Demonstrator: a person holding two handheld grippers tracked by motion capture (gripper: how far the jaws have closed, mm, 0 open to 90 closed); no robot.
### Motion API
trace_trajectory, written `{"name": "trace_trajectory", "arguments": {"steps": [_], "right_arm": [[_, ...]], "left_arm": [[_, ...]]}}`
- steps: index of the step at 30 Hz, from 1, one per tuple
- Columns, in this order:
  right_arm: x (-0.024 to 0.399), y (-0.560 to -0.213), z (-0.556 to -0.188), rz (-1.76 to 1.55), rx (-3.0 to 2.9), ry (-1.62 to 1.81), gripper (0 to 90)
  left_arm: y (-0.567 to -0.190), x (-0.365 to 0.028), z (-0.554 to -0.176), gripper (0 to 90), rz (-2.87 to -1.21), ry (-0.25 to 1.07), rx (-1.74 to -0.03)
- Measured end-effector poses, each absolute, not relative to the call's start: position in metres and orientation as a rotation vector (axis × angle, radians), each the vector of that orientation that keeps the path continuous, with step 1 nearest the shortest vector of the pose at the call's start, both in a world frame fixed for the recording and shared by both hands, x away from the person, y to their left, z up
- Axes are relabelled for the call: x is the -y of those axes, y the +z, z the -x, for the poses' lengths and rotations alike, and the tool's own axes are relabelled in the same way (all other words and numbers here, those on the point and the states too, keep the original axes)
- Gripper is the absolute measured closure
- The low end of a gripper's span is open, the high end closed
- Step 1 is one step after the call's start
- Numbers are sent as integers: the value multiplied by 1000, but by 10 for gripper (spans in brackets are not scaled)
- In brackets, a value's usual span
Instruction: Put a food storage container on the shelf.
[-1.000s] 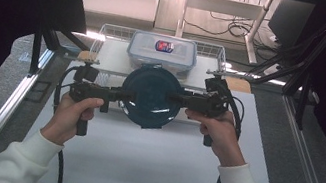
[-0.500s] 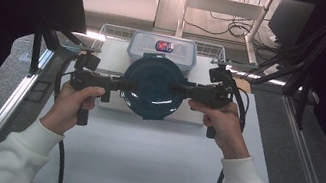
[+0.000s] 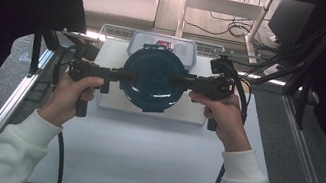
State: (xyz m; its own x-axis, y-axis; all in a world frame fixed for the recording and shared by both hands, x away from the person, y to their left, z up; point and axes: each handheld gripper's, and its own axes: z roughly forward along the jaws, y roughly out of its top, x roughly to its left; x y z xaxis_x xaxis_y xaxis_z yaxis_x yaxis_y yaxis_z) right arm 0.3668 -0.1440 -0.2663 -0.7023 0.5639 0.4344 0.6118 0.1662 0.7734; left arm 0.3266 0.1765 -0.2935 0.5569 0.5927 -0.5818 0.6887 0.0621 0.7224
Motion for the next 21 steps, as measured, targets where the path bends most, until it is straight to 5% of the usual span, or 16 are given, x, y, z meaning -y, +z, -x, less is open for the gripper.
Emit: {"name": "trace_trajectory", "arguments": {"steps": [21], "right_arm": [[146, -225, -386, 1220, 2326, -1659, 403]], "left_arm": [[-240, -177, -357, 418, -1666, -85, -1071]]}}
